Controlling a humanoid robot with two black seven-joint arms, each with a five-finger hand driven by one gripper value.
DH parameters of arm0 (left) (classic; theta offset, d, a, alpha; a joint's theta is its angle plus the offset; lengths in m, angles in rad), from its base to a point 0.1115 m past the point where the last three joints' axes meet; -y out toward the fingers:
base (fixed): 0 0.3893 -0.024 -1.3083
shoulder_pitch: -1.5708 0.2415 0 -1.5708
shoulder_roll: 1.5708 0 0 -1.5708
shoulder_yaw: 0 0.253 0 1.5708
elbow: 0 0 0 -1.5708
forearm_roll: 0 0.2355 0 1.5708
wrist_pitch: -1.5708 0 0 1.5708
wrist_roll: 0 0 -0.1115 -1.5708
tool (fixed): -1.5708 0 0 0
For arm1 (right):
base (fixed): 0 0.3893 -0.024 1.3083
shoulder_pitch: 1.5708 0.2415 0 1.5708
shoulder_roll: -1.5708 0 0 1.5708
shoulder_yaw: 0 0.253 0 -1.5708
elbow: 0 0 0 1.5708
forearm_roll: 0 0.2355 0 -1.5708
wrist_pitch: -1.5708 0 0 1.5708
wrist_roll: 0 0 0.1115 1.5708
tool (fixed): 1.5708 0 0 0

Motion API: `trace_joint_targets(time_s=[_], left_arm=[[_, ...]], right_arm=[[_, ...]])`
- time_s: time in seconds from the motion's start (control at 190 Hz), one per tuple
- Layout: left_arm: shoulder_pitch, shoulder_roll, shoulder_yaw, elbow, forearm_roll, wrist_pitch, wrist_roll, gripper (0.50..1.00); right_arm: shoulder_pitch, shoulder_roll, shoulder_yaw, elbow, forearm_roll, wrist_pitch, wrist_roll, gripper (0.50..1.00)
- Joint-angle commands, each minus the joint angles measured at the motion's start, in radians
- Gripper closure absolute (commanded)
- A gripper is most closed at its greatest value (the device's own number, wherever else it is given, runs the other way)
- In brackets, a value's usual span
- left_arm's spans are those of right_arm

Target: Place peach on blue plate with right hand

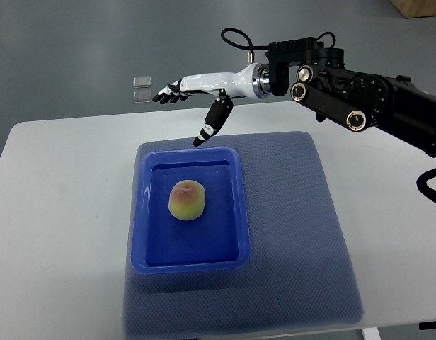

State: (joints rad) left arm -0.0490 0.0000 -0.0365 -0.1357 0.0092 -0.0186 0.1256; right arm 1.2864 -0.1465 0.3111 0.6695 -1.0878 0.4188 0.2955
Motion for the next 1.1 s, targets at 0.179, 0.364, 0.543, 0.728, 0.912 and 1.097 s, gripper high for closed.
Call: trace_joint_targets(time_s=[0.179,0.364,0.543,0.728,0.912,1.097], left_arm=[[0.0,0.0,-0.002,0.002,-0.002,0.0,0.0,0.5],[0.0,0.0,-0.002,0.004,-0.002,0.0,0.0,0.5],[0.0,0.0,-0.002,0.005,-0.002,0.0,0.0,0.5],[0.0,0.0,-0.002,0.004,-0.002,0.0,-0.001,0.5],[0.0,0.0,-0.003,0.001,-0.002,0.0,0.0,0.5],[0.0,0.0,-0.003,0.001,-0.002,0.0,0.0,0.5]], right_arm=[[-0.24,-0.045,0.295,-0.082,0.292,-0.199,-0.056,0.574],[-0.345,-0.051,0.396,-0.087,0.431,-0.298,-0.065,0.574],[-0.421,-0.05,0.445,-0.087,0.615,-0.374,-0.064,0.574],[-0.438,-0.047,0.444,-0.087,0.729,-0.399,-0.064,0.574],[-0.48,-0.032,0.444,-0.085,0.772,-0.399,-0.062,0.572],[-0.493,-0.024,0.444,-0.085,0.772,-0.394,-0.05,0.57]])
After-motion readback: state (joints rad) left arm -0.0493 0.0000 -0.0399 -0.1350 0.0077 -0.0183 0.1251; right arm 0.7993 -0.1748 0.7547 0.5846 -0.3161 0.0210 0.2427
